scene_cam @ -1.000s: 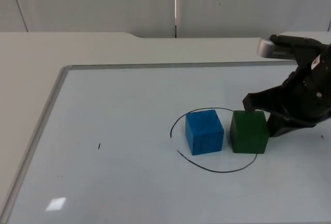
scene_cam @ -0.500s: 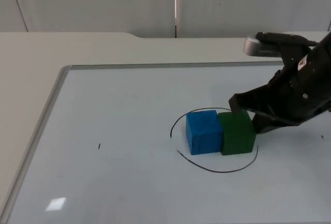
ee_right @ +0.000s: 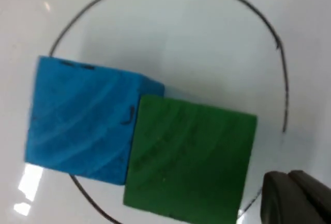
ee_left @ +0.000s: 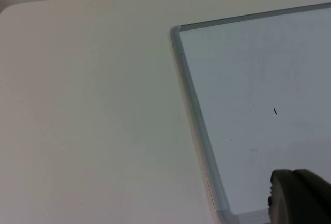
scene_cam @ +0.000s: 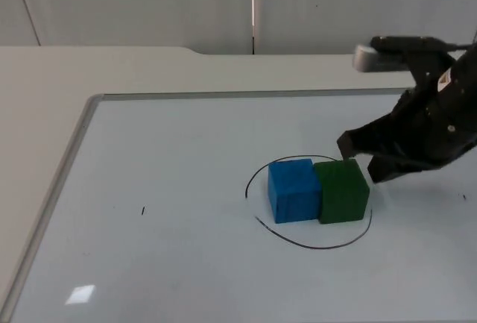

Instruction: Push the two cubes into the marked area.

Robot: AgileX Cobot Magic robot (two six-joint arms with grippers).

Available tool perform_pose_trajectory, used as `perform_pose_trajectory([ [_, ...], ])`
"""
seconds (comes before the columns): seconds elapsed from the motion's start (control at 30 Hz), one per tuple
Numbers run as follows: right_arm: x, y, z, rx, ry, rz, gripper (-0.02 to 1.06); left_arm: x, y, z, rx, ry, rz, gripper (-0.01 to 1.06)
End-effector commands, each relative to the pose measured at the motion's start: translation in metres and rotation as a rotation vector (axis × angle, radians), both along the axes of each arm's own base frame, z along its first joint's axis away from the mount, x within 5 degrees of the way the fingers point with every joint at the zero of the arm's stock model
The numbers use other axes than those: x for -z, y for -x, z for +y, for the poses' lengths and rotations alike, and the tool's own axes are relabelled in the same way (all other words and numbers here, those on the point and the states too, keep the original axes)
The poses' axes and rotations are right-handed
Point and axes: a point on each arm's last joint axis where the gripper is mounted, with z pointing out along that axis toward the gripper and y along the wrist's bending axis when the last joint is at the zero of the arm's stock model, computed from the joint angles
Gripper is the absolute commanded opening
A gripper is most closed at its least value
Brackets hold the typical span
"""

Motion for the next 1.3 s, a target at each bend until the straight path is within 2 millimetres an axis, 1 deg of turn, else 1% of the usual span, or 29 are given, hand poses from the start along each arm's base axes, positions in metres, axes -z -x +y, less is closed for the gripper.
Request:
perform_pose_trajectory([
  [0.0,-0.023,0.003,-0.001,-0.035,0.0,-0.07,0.0,0.001,-0.001,0.001,-0.011,0.002,-0.009,0.0],
  [0.03,-0.035,0.005,-0.002,-0.047,-0.004,-0.098,0.0,0.001,-0.001,0.001,-0.011,0.002,-0.009,0.0],
  [0.1,-0.065,0.012,-0.006,-0.072,-0.011,-0.179,0.0,0.001,-0.001,0.001,-0.011,0.002,-0.009,0.0],
  [0.13,-0.065,0.012,-0.006,-0.072,-0.011,-0.179,0.0,0.001,-0.001,0.001,-0.011,0.002,-0.009,0.0],
  [0.27,-0.118,0.034,-0.017,-0.099,-0.035,-0.302,0.0,0.001,-0.001,0.001,-0.011,0.002,-0.009,0.0],
  [0.3,-0.118,0.034,-0.017,-0.099,-0.035,-0.302,0.0,0.001,-0.001,0.001,-0.011,0.002,-0.009,0.0],
  [0.37,-0.138,0.045,-0.023,-0.113,-0.043,-0.348,0.0,0.001,-0.001,0.001,-0.011,0.002,-0.009,0.0],
  [0.4,-0.151,0.054,-0.026,-0.118,-0.054,-0.377,0.0,0.001,-0.001,0.001,-0.011,0.002,-0.009,0.0],
  [0.43,-0.157,0.059,-0.029,-0.118,-0.06,-0.391,0.0,0.001,-0.001,0.001,-0.011,0.002,-0.009,0.0],
  [0.47,-0.157,0.059,-0.029,-0.118,-0.06,-0.391,0.0,0.001,-0.001,0.001,-0.011,0.002,-0.009,0.0],
  [0.57,-0.177,0.076,-0.037,-0.147,-0.061,-0.463,0.0,0.001,-0.001,0.001,-0.011,0.002,-0.009,0.0],
  [0.6,-0.181,0.081,-0.039,-0.158,-0.058,-0.485,0.0,0.001,-0.001,0.001,-0.011,0.002,-0.009,0.0],
  [0.63,-0.181,0.081,-0.039,-0.158,-0.058,-0.485,0.0,0.001,-0.001,0.001,-0.011,0.002,-0.009,0.0],
  [0.67,-0.185,0.087,-0.042,-0.162,-0.06,-0.504,0.0,0.001,-0.001,0.001,-0.011,0.002,-0.009,0.0],
  [0.7,-0.189,0.097,-0.047,-0.172,-0.06,-0.535,0.0,0.001,-0.001,0.001,-0.011,0.002,-0.009,0.0],
  [0.73,-0.189,0.103,-0.05,-0.178,-0.058,-0.548,0.0,0.001,-0.001,0.001,-0.011,0.002,-0.009,0.0],
  [0.77,-0.189,0.103,-0.05,-0.178,-0.058,-0.548,0.0,0.001,-0.001,0.001,-0.011,0.002,-0.009,0.0],
  [0.83,-0.19,0.119,-0.058,-0.187,-0.057,-0.577,0.0,0.001,-0.001,0.001,-0.011,0.002,-0.009,0.0],
  [0.9,-0.186,0.135,-0.066,-0.191,-0.05,-0.595,0.0,0.001,-0.001,0.001,-0.011,0.002,-0.009,0.0],
  [0.93,-0.186,0.135,-0.066,-0.191,-0.05,-0.595,0.0,0.001,-0.001,0.001,-0.011,0.002,-0.009,0.0],
  [1.1,-0.175,0.176,-0.086,-0.182,-0.071,-0.652,0.0,0.001,-0.001,0.001,-0.011,0.002,-0.009,0.0],
  [1.13,-0.175,0.176,-0.086,-0.182,-0.071,-0.652,0.0,0.001,-0.001,0.001,-0.011,0.002,-0.009,0.0],
  [1.27,-0.172,0.207,-0.101,-0.174,-0.095,-0.696,0.0,0.001,-0.001,0.001,-0.011,0.002,-0.009,0.0],
])
